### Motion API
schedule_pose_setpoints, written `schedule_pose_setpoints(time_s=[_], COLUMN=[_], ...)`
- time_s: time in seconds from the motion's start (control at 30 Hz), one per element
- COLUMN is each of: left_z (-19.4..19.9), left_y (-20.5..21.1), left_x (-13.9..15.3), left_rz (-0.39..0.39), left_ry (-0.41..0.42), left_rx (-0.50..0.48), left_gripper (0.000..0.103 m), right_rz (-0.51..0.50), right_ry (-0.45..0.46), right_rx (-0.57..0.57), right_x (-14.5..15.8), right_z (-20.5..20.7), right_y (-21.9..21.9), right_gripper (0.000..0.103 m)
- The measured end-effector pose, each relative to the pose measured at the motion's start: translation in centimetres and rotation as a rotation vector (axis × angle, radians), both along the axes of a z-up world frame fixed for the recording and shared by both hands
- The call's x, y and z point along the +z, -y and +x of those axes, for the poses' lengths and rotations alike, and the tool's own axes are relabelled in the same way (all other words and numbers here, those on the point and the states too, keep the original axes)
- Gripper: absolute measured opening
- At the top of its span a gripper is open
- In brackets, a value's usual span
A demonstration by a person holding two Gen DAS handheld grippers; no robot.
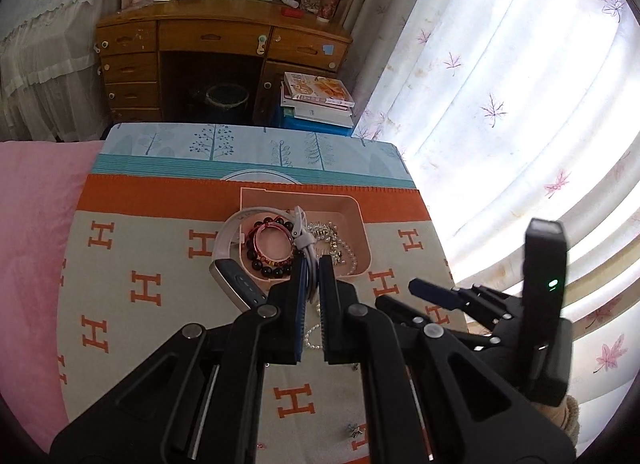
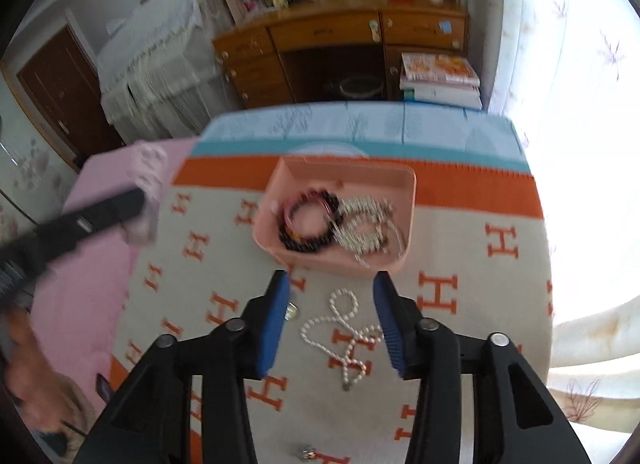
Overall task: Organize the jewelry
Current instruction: 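Carry the smartwatch into the pink tray with the left tool while the right tool lifts the pearl necklace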
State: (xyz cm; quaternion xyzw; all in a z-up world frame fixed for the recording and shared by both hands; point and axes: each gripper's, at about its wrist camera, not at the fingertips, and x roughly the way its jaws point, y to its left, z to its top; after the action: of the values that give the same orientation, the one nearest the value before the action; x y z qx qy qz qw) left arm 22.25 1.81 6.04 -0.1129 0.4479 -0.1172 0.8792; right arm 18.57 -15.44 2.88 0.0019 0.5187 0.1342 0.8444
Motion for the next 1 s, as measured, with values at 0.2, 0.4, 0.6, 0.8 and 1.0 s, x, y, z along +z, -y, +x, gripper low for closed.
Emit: schedule_pose_setpoints(time_s=[0.2, 0.4, 0.6, 0.8, 1.0], left_z=[0.1, 0.2, 0.3, 0.4, 0.7], left_y=[0.5, 1.0, 1.2, 1.7, 1.7], left_x=[-1.1, -2.1, -2.9, -3.3, -3.8], left_rz=[0.005, 0.009, 0.007, 0.013, 0.017], left_ry=[-0.019, -0.04, -0.063, -0.075, -0.085], left_rx=[-0.017, -0.034, -0.042, -0.049, -0.049], left_gripper=[0.004, 0.004, 0.004, 0.004, 0.004], right_rz=[-0.065, -0.119, -0.162, -0.26, -0.22], right_ry=[-0.148, -0.239, -0.251, -0.215, -0.228], right_rx=[0.027, 0.036, 0.055, 0.131, 0.112], right_x=[-7.9, -13.9, -16.0, -16.8, -16.3], right_z=[-0.1, 1.0, 1.6, 1.0, 1.1], right_y=[0.1, 0.8, 0.7, -0.8, -0.6], right_gripper=[0.045, 0.045, 0.046, 0.03, 0.005])
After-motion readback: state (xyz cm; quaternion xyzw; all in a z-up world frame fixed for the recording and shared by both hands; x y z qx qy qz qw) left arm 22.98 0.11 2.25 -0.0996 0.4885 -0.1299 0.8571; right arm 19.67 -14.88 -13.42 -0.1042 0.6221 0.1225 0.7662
